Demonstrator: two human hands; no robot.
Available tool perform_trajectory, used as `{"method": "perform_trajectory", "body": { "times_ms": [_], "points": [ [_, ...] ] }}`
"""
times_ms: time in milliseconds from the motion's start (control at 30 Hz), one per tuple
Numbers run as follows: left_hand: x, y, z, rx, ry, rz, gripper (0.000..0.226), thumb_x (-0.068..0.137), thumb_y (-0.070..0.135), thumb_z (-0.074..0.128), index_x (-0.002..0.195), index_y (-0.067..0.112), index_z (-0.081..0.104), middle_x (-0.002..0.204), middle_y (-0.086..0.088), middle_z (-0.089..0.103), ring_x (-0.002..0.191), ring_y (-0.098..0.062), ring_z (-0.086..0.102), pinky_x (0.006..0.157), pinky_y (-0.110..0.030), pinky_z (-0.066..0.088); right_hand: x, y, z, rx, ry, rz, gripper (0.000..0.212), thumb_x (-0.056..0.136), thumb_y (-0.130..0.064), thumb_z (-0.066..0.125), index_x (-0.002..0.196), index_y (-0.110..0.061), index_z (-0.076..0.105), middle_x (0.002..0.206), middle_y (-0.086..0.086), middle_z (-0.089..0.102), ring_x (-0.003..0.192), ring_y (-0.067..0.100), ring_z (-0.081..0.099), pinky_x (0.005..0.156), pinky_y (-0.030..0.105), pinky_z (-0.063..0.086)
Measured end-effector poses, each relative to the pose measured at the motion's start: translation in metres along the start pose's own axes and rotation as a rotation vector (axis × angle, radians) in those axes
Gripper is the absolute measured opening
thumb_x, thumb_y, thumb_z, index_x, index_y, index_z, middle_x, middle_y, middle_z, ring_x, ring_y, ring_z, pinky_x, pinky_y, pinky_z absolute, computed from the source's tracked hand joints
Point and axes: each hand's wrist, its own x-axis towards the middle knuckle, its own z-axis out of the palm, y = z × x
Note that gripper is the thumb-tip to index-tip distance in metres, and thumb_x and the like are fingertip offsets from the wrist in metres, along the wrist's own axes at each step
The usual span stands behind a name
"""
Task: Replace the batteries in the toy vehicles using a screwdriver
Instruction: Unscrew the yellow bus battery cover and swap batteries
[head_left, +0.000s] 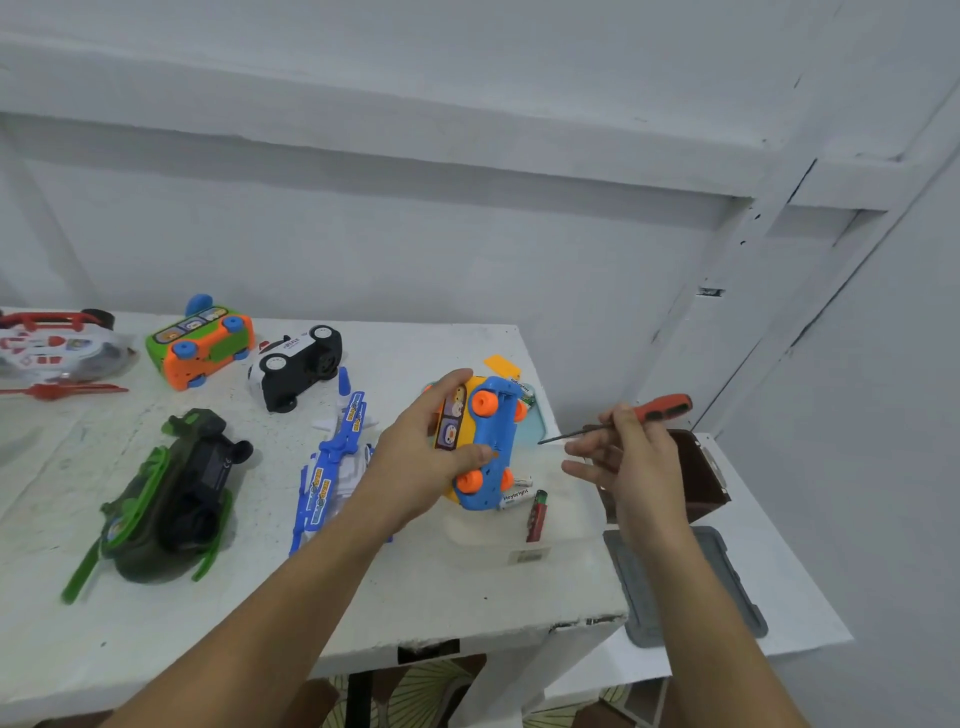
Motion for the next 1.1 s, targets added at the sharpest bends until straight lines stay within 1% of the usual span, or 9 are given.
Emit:
{"method": "perform_trajectory", "body": {
  "times_ms": [67, 200, 367, 600, 700, 800, 867, 967, 1100],
  "points": [
    [0.001, -0.001, -0.001, -0.069, 0.014, -0.024, 0.069, 0.081, 0.004, 0.075, 0.12, 0.054, 0.048, 0.114, 0.013, 0.059, 0.103, -0.02, 0.066, 0.082, -0.046, 0.059, 0.002, -0.001, 0.0, 0.02, -0.026, 0.049, 0.023, 0.104, -0.024, 0.043, 0.09, -0.009, 0.055, 0.062, 0.009, 0.062, 0.07, 0.026, 0.064, 0.066, 0.044, 0.059],
    [0.004, -0.002, -0.007, -0.252, 0.048, -0.137, 0.063, 0.087, 0.009, 0.071, 0.134, 0.043, 0.047, 0.112, -0.002, 0.066, 0.094, -0.022, 0.07, 0.06, -0.036, 0.061, 0.013, -0.002, -0.001, 0.192, -0.072, 0.24, 0.026, 0.102, -0.03, 0.047, 0.088, -0.009, 0.056, 0.066, 0.008, 0.06, 0.064, 0.023, 0.066, 0.064, 0.041, 0.06],
    [0.009, 0.0, -0.015, -0.416, 0.091, -0.211, 0.057, 0.091, 0.015, 0.066, 0.134, 0.046, 0.047, 0.115, -0.003, 0.07, 0.094, -0.034, 0.072, 0.078, -0.052, 0.059, 0.048, -0.005, 0.004, 0.2, -0.155, 0.353, 0.026, 0.102, -0.027, 0.048, 0.086, -0.007, 0.053, 0.082, 0.017, 0.067, 0.072, 0.031, 0.073, 0.059, 0.039, 0.061],
    [0.041, 0.024, -0.032, -0.511, 0.144, -0.187, 0.049, 0.095, 0.013, 0.061, 0.132, 0.043, 0.05, 0.116, -0.006, 0.071, 0.092, -0.036, 0.072, 0.076, -0.055, 0.059, 0.121, -0.018, 0.036, -0.594, -0.353, 0.019, 0.016, 0.099, -0.027, 0.055, 0.102, -0.012, 0.061, 0.076, 0.01, 0.06, 0.054, 0.021, 0.061, 0.052, 0.03, 0.052],
    [0.058, 0.03, -0.04, -0.493, 0.157, -0.154, 0.045, 0.096, 0.013, 0.059, 0.126, 0.045, 0.052, 0.108, 0.0, 0.074, 0.092, -0.035, 0.073, 0.074, -0.053, 0.059, 0.163, -0.009, 0.061, -0.989, -0.432, -0.136, 0.02, 0.096, -0.03, 0.058, 0.111, -0.018, 0.063, 0.085, 0.009, 0.062, 0.065, 0.023, 0.061, 0.056, 0.03, 0.052],
    [0.075, 0.031, -0.05, -0.461, 0.18, -0.134, 0.043, 0.096, 0.013, 0.058, 0.123, 0.046, 0.054, 0.092, 0.008, 0.076, 0.094, -0.034, 0.072, 0.076, -0.053, 0.059, 0.196, 0.002, 0.09, -1.277, -0.558, -0.258, 0.033, 0.093, -0.029, 0.062, 0.121, -0.012, 0.063, 0.094, 0.009, 0.065, 0.076, 0.022, 0.057, 0.067, 0.031, 0.045],
    [0.085, 0.032, -0.056, -0.438, 0.204, -0.129, 0.045, 0.095, 0.013, 0.059, 0.125, 0.046, 0.053, 0.099, 0.005, 0.075, 0.096, -0.035, 0.072, 0.084, -0.058, 0.055, 0.211, 0.011, 0.109, -1.355, -0.618, -0.31, 0.035, 0.092, -0.026, 0.063, 0.124, -0.013, 0.063, 0.106, 0.01, 0.067, 0.083, 0.022, 0.057, 0.071, 0.032, 0.044],
    [0.094, 0.034, -0.068, -0.403, 0.238, -0.13, 0.051, 0.095, 0.015, 0.06, 0.133, 0.046, 0.048, 0.121, -0.009, 0.068, 0.1, -0.035, 0.071, 0.084, -0.058, 0.055, 0.223, 0.025, 0.133, -1.38, -0.698, -0.344, 0.032, 0.088, -0.024, 0.068, 0.119, -0.017, 0.064, 0.108, 0.008, 0.065, 0.087, 0.021, 0.055, 0.073, 0.032, 0.044],
    [0.1, 0.036, -0.084, -0.358, 0.271, -0.111, 0.055, 0.096, 0.014, 0.057, 0.137, 0.047, 0.043, 0.121, -0.012, 0.068, 0.101, -0.035, 0.07, 0.087, -0.059, 0.054, 0.229, 0.044, 0.155, -1.376, -0.804, -0.348, 0.021, 0.084, -0.022, 0.072, 0.101, -0.016, 0.062, 0.105, 0.003, 0.062, 0.088, 0.019, 0.052, 0.071, 0.031, 0.038]
  ]
}}
